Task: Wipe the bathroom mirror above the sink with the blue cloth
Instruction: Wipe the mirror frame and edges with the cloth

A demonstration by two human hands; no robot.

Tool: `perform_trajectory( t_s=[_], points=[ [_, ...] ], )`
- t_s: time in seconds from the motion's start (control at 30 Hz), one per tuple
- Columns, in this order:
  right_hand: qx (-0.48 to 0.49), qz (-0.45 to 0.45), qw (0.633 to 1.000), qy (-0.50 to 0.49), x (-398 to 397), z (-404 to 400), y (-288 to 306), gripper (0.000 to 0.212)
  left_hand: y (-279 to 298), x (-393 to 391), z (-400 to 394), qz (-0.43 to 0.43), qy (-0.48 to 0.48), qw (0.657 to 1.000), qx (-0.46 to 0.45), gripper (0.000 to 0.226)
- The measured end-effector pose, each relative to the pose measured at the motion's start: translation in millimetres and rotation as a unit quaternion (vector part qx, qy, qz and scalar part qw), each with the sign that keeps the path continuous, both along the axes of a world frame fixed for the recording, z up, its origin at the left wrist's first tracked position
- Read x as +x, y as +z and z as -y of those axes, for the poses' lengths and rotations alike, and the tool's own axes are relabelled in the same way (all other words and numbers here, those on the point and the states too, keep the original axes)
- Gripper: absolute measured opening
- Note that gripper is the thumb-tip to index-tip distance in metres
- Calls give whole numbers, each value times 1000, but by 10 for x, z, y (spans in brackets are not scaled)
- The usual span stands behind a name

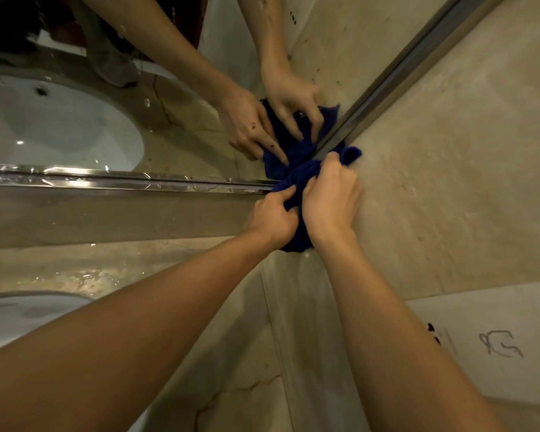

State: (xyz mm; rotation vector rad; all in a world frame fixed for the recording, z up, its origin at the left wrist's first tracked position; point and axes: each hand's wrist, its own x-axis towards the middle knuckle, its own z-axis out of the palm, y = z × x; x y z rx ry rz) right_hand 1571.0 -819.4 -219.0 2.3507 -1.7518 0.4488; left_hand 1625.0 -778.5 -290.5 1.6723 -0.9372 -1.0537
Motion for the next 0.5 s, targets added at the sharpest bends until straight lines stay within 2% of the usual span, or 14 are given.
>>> perform_trajectory(
  t_s=[0.3, 0.5],
  points=[
    [109, -56, 992, -26, 74, -40, -365, 19, -269, 69, -174, -25, -24, 995, 97, 52],
    [210, -41, 977, -24, 21, -83, -339, 29, -290, 216, -417, -31, -15, 994, 99, 52]
  ],
)
